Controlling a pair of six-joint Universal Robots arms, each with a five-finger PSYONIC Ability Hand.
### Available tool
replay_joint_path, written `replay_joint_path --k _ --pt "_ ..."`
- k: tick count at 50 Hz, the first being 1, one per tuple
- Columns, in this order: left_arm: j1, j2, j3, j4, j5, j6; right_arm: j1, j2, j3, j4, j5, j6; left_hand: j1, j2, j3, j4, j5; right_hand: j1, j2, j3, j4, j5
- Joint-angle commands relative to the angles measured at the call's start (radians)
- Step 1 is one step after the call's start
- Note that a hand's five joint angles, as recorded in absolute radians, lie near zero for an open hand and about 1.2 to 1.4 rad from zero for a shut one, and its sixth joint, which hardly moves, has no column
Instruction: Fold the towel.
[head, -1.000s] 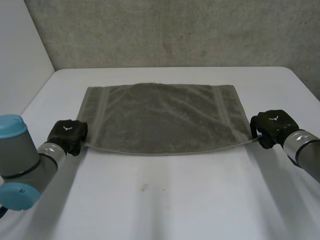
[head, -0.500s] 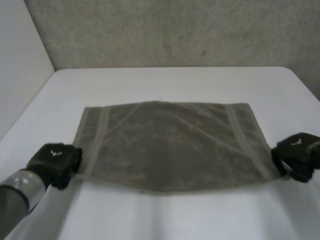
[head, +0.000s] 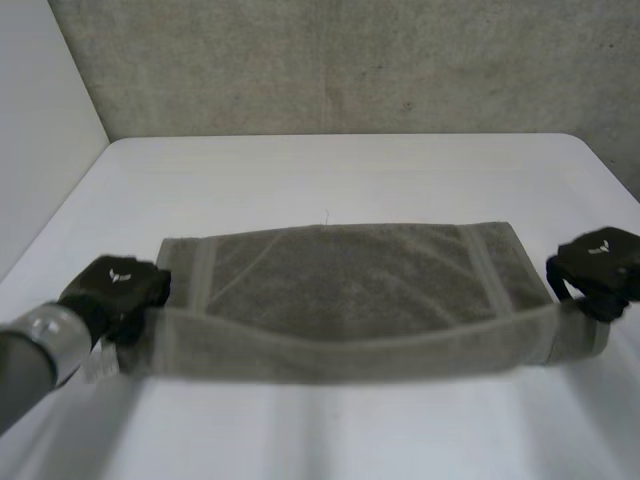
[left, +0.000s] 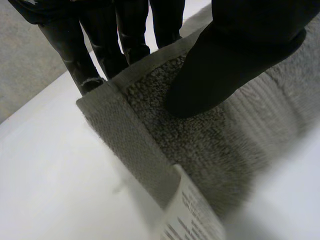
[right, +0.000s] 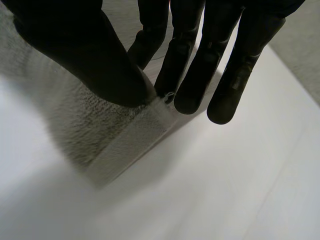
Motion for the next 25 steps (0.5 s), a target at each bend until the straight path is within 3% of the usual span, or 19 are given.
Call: replay_joint_path --k 1,14,25 --pt "-0.01 -0.252 0.25 0.017 -0.006 -0.029 0.11 0.176 -0.178 -0.152 0.101 0.13 0.224 0.178 0.18 0.179 0.195 0.003 0.183 0.18 0.179 0.185" --pt "-0.035 -0.557 0.627 0.025 -0.021 -0.182 0.21 0.426 -0.405 -0.454 0.207 0.276 0.224 0.178 0.18 0.179 0.195 0.003 0.183 0.18 0.179 0.185" --pt "-0.072 -0.698 0.843 0.025 -0.121 -0.223 0.252 0.552 -0.506 -0.652 0.265 0.276 0.224 0.178 0.18 0.179 0.195 0.003 0.183 0.18 0.179 0.185"
